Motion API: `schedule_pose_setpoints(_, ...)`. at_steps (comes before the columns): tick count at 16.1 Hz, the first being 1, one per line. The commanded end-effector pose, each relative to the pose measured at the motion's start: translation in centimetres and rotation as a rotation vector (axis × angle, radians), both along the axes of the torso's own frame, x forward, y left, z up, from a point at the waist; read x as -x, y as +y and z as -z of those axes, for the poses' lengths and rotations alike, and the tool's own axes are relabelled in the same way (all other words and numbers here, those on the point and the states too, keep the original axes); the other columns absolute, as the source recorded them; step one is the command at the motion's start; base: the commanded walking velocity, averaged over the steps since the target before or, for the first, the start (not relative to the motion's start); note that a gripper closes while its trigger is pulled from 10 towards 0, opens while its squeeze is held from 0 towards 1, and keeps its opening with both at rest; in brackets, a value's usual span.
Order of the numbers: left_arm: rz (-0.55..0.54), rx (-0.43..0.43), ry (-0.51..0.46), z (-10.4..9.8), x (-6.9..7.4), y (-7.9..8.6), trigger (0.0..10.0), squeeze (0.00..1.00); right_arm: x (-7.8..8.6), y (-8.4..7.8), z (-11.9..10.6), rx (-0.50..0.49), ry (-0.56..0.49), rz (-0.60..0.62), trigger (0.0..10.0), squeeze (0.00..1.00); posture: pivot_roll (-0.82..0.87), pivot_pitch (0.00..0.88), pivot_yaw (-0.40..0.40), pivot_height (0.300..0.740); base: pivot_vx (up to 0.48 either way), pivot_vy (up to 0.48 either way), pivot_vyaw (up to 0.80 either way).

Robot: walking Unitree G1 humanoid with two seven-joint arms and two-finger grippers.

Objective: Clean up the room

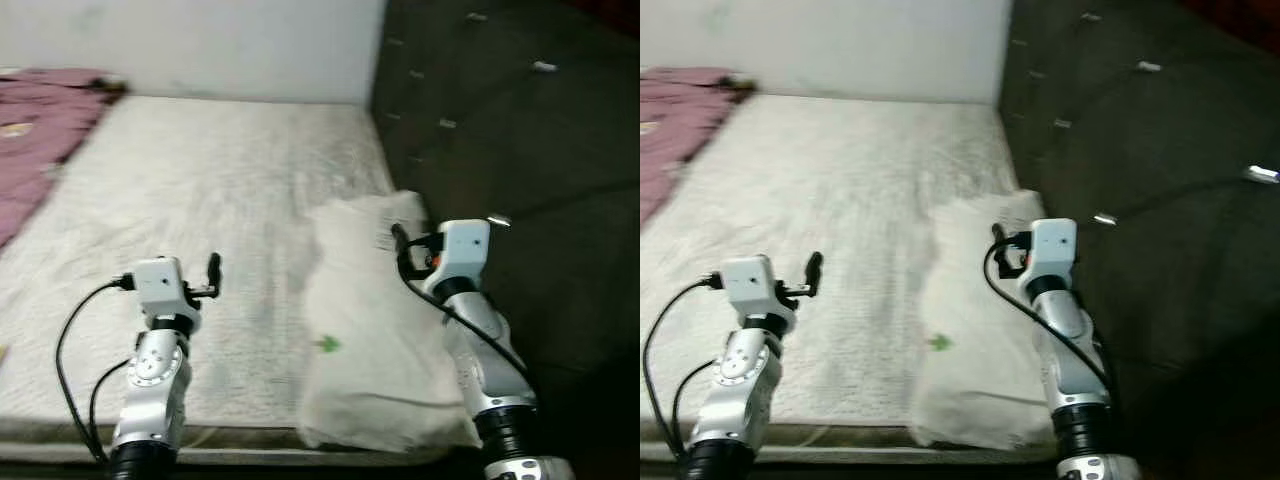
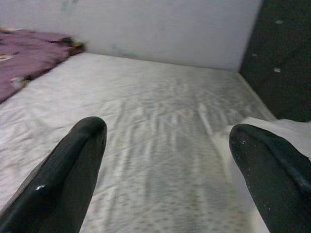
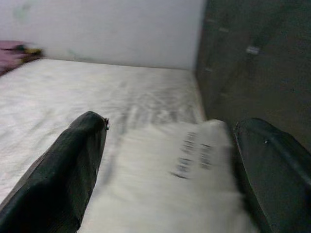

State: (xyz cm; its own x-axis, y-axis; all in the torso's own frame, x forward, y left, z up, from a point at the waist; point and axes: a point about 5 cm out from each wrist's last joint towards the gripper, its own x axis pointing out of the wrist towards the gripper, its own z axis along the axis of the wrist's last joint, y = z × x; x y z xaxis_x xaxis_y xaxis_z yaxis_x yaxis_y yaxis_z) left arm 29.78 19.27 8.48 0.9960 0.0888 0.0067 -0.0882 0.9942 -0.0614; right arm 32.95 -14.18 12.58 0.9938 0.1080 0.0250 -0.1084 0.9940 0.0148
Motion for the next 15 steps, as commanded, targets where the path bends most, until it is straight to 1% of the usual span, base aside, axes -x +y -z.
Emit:
schedule_pose_setpoints(1, -0.007, -0.011, 0.009, 0.1, 0.1, 0.2, 10.0, 0.0, -0.2, 0.9, -0.4, 0.006, -0.012, -0.038, 10.0, 0.0, 0.03, 0.0, -0.03, 0.74, 0.0, 0.458, 0.0)
schedule_pose_setpoints(4, 0.001, 0.002, 0.007, 0.3, 0.2, -0.4, 10.0, 0.0, 0.1, 0.8, 0.2, 0.004, 0.002, -0.021, 10.0, 0.0, 0.03, 0.0, -0.039, 0.74, 0.0, 0.48, 0.0)
schedule_pose_setpoints(7, -0.011, 0.027, 0.023, 0.7, 0.1, -0.3, 10.0, 0.0, 0.4, 0.9, 0.6, 0.026, 0.005, -0.027, 10.0, 0.0, 0.02, 0.0, -0.039, 0.74, 0.0, 0.48, 0.0)
schedule_pose_setpoints(8, -0.003, 0.047, 0.02, 0.8, -0.2, -0.5, 10.0, 0.0, 0.5, 0.7, 0.7, 0.017, 0.005, -0.015, 10.0, 0.0, 0.02, 0.0, -0.039, 0.74, 0.0, 0.48, 0.0)
schedule_pose_setpoints(9, 0.033, 0.049, 0.011, 0.7, -0.4, -1.1, 10.0, 0.0, 0.6, 0.5, 0.9, 0.015, 0.01, -0.003, 10.0, 0.0, 0.02, 0.0, -0.046, 0.74, 0.0, 0.48, 0.0)
schedule_pose_setpoints(10, 0.072, 0.045, 0.015, 0.7, -0.6, -2.2, 10.0, 0.0, 0.7, 0.2, 1.4, 0.005, 0.021, 0.008, 10.0, 0.0, 0.02, 0.0, -0.045, 0.74, 0.0, 0.48, 0.0)
schedule_pose_setpoints(11, 0.086, 0.044, 0.018, 0.8, -0.6, -2.5, 10.0, 0.0, 0.7, 0.1, 1.5, 0.003, 0.023, 0.014, 10.0, 0.0, 0.02, 0.0, -0.045, 0.74, 0.0, 0.48, 0.0)
schedule_pose_setpoints(12, 0.12, 0.04, 0.02, 0.8, -0.8, -3.0, 10.0, 0.0, 0.6, 0.2, 1.5, -0.024, 0.019, 0.029, 10.0, 0.0, 0.01, 0.0, -0.032, 0.74, 0.0, 0.48, 0.0)
schedule_pose_setpoints(14, 0.146, 0.008, 0.006, 0.3, -1.0, -3.3, 10.0, 0.0, 0.3, 0.6, 0.6, -0.04, -0.014, 0.027, 10.0, 0.0, 0.01, 0.0, -0.029, 0.74, 0.0, 0.379, 0.0)
schedule_pose_setpoints(15, 0.18, -0.021, -0.064, -1.1, -0.9, -3.9, 10.0, 0.0, 0.2, 0.4, -0.3, -0.019, -0.056, 0.024, 10.0, 0.0, 0.01, 0.0, -0.028, 0.74, 0.0, 0.0, 0.0)
